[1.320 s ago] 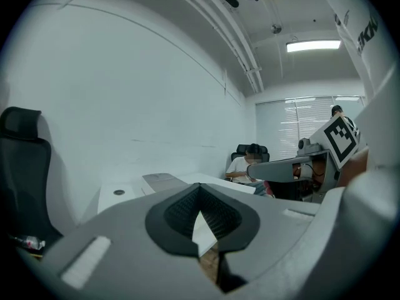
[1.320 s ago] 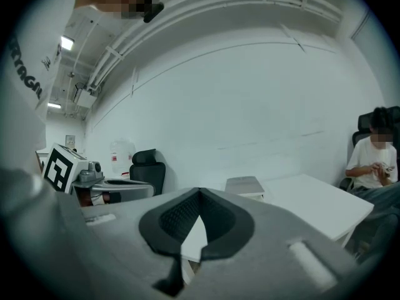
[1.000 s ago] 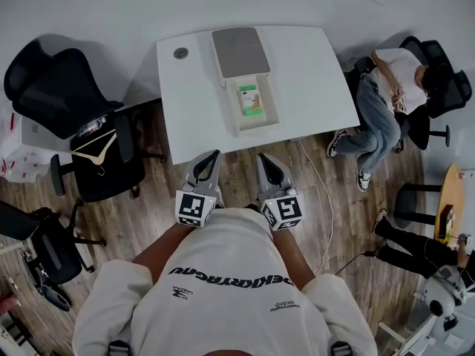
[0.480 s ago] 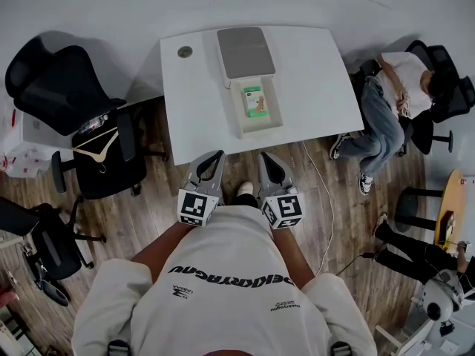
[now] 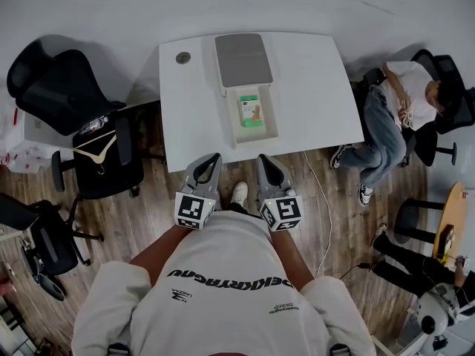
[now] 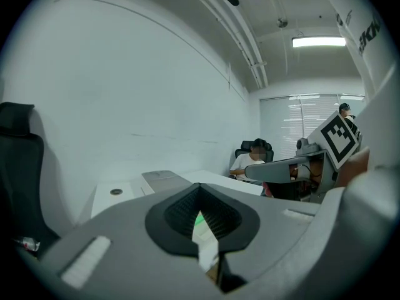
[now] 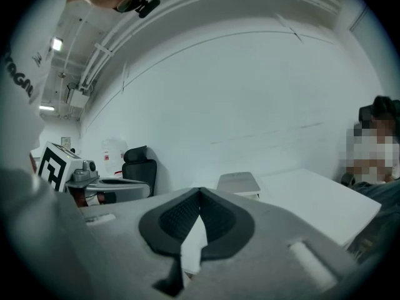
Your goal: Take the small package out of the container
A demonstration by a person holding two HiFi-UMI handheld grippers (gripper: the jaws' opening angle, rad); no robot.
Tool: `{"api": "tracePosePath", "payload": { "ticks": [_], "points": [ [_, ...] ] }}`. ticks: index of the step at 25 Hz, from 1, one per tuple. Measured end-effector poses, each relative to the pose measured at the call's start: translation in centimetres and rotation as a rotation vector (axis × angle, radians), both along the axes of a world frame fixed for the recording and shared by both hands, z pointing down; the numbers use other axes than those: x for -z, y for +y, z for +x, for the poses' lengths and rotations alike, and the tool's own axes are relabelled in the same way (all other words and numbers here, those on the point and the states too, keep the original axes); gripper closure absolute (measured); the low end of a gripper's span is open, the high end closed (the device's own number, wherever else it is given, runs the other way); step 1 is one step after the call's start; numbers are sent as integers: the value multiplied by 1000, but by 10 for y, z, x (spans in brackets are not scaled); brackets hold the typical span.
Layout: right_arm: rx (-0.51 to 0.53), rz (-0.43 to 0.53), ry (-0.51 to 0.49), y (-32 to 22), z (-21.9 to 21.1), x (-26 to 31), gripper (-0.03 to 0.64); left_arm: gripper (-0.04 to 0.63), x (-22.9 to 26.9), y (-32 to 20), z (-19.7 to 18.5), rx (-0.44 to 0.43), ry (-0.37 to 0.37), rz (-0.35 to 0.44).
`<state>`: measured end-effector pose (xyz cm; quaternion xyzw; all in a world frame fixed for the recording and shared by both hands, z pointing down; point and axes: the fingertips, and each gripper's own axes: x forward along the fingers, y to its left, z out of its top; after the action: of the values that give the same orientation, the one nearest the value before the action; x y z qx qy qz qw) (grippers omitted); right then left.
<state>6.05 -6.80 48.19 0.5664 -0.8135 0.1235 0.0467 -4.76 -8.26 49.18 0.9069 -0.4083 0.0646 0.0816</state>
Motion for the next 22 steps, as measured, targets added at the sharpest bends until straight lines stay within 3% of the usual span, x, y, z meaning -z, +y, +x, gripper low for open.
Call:
{"api": "tracePosePath", "payload": {
  "ticks": [16, 22],
  "points": [
    [15, -80, -6, -57, 19, -36, 615, 594, -19, -40, 14, 53, -29, -24],
    [-5, -159, 23, -73, 28, -56, 615, 592, -26, -49, 23, 59, -16, -49]
  ]
}}
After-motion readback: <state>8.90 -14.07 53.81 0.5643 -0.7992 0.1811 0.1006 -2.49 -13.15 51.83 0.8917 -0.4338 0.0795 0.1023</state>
